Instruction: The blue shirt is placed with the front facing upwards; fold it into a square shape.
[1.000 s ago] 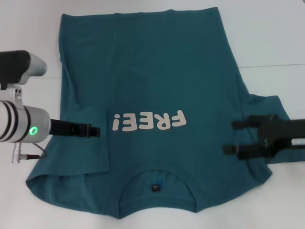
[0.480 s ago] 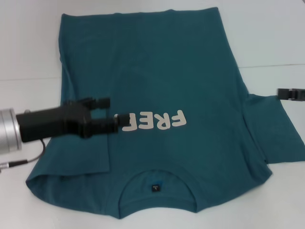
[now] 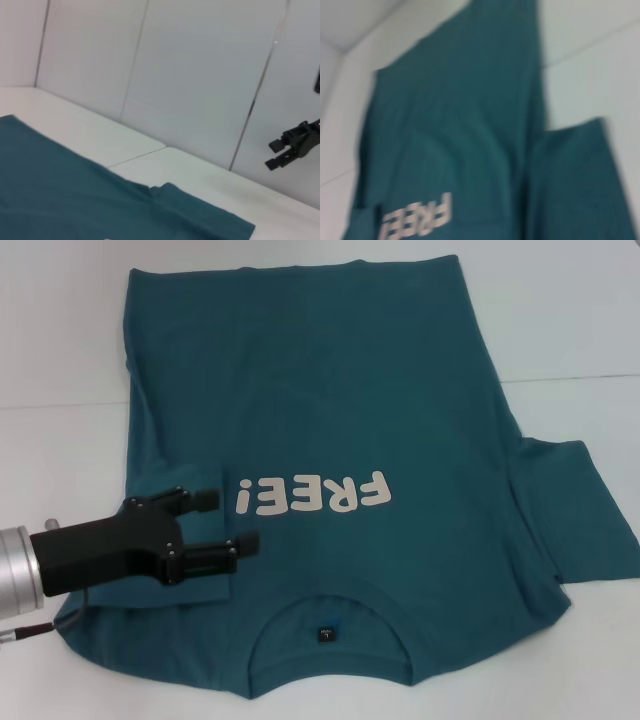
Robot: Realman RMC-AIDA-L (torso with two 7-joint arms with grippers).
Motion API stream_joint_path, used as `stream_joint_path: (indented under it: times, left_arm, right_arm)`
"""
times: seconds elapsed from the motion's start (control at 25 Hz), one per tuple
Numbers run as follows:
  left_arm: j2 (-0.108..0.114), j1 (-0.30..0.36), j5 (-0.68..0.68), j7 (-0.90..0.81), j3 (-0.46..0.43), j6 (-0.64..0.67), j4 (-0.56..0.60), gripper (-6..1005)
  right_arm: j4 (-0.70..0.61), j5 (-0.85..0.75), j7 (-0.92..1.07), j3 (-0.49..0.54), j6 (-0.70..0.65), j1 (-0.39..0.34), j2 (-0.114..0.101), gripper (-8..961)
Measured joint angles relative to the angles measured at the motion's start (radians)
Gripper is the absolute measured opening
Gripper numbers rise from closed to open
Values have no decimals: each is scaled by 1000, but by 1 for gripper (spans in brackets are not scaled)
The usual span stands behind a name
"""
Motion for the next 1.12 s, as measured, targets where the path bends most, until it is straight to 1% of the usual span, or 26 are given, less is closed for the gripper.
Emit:
stream_joint_path:
  times: [0.12, 0.32, 0.44, 0.6, 0.72, 0.84, 1.12]
  left_arm:
    - [6, 0, 1, 6, 5, -13, 16, 932]
    - [11, 2, 1, 9, 5, -31, 39, 932]
    - [13, 3, 5, 12, 7, -37, 51, 933]
    - [14, 6, 13, 14, 1, -47, 62, 933]
    - [14, 7, 17, 17, 3, -57, 76, 933]
    - [14, 7, 21, 27, 2, -62, 86, 933]
    - [12, 7, 21, 43, 3, -63, 95, 933]
  right_arm:
    - [-2, -42, 37, 0, 22, 14, 0, 945]
    - [52, -76, 66, -31, 115, 37, 11, 941]
    - [100, -101, 67, -59, 172, 54, 7, 939]
    - [135, -108, 68, -113, 210, 74, -2, 938]
    - [133, -144, 68, -144, 240, 86, -2, 939]
    - [142, -179, 65, -152, 273, 103, 2, 939]
    - [217, -207, 63, -199, 369, 129, 6, 938]
